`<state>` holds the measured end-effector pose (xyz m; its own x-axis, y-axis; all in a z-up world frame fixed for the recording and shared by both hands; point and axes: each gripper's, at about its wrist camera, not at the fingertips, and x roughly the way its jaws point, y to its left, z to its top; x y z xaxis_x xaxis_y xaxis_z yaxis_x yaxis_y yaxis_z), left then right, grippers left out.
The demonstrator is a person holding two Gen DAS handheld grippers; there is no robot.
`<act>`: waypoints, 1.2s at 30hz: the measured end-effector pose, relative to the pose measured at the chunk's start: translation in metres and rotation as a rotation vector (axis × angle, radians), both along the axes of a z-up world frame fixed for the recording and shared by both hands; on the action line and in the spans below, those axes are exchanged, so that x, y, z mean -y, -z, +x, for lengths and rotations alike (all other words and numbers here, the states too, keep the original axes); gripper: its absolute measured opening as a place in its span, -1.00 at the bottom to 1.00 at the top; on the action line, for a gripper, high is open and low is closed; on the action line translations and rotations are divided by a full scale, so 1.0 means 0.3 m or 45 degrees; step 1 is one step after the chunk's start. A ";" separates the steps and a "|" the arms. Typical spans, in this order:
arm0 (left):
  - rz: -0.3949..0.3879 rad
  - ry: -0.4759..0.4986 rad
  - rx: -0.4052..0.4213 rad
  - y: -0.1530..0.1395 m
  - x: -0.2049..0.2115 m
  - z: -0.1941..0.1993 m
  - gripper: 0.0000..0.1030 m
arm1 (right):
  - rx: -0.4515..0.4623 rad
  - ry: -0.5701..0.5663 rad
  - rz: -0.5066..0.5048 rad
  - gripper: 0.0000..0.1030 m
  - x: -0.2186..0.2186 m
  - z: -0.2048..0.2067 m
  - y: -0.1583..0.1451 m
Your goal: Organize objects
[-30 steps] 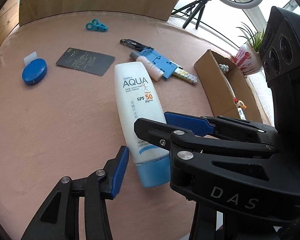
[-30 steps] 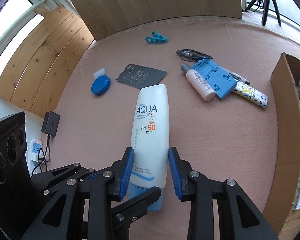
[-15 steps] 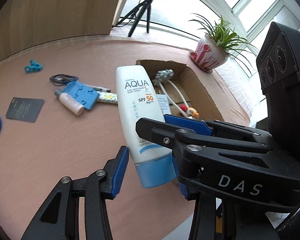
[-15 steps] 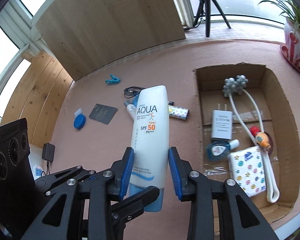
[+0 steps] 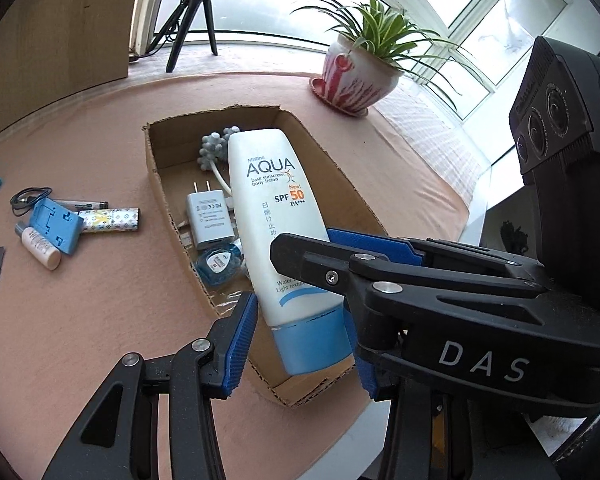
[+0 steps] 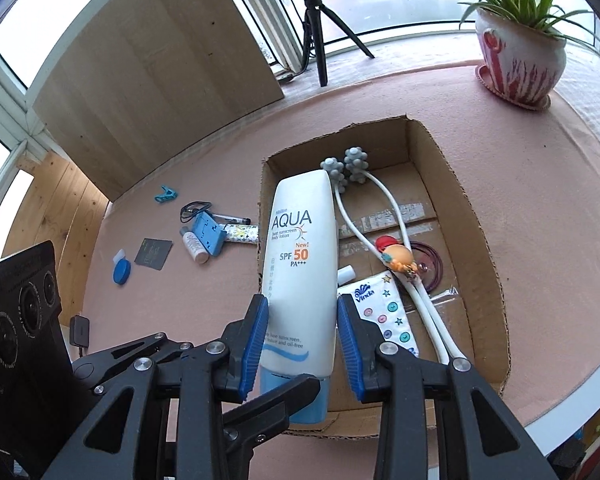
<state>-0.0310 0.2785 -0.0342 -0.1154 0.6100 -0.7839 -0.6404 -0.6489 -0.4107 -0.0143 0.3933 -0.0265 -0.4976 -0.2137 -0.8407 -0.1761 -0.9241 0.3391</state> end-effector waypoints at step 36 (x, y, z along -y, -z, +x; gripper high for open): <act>-0.385 -0.419 0.090 0.197 0.315 -0.790 -0.08 | 0.039 0.053 -0.047 -0.29 -0.017 0.083 0.039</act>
<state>-0.2680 0.1840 -0.0933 -0.2047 0.2923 -0.9342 -0.3569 -0.9109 -0.2069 0.0107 0.3985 -0.0381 -0.4808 -0.2243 -0.8477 -0.2249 -0.9029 0.3664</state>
